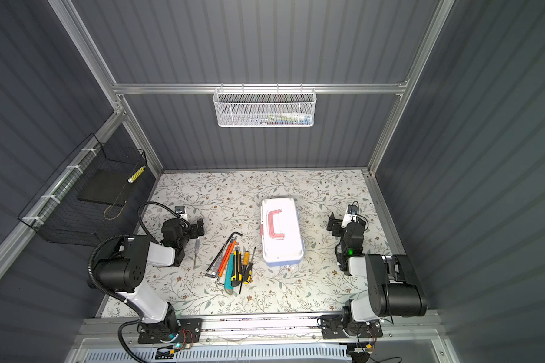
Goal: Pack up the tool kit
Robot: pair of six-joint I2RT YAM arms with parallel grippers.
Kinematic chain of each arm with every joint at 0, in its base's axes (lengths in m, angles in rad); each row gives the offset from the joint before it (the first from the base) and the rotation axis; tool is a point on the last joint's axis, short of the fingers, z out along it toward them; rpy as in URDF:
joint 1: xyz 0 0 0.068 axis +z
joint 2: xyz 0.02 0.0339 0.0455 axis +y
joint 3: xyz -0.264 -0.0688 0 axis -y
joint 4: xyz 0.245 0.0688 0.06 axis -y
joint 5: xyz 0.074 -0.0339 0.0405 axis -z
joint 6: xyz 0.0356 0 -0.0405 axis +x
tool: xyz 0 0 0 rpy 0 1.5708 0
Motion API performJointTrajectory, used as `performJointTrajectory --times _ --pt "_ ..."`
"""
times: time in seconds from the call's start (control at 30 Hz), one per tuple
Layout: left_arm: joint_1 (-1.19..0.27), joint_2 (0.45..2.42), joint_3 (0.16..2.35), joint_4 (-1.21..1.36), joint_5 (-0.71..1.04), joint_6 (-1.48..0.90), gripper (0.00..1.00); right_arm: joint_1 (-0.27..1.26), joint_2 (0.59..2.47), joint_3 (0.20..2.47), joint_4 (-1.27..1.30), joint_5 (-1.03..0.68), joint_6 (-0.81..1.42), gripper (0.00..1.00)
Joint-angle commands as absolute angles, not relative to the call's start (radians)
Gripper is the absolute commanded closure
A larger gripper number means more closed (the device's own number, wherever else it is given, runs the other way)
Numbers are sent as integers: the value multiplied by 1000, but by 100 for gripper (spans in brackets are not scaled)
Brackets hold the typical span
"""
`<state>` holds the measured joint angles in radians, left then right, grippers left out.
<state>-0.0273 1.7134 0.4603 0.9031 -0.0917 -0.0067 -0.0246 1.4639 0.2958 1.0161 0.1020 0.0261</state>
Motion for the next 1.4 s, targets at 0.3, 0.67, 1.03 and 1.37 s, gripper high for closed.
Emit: performJointTrajectory --times 0.3,0.67,1.03,1.37 --pt "-34 1716 479 900 -83 12 1 -28 1462 314 1003 83 40 1" --pt "-33 1717 482 896 -83 12 1 -49 1461 327 976 33 50 1" --pt "-34 1485 613 452 -119 -110 1 10 1210 397 669 144 32 1" --pt "-175 1357 769 -29 356 -393 1 319 1075 973 -492 44 222 13"
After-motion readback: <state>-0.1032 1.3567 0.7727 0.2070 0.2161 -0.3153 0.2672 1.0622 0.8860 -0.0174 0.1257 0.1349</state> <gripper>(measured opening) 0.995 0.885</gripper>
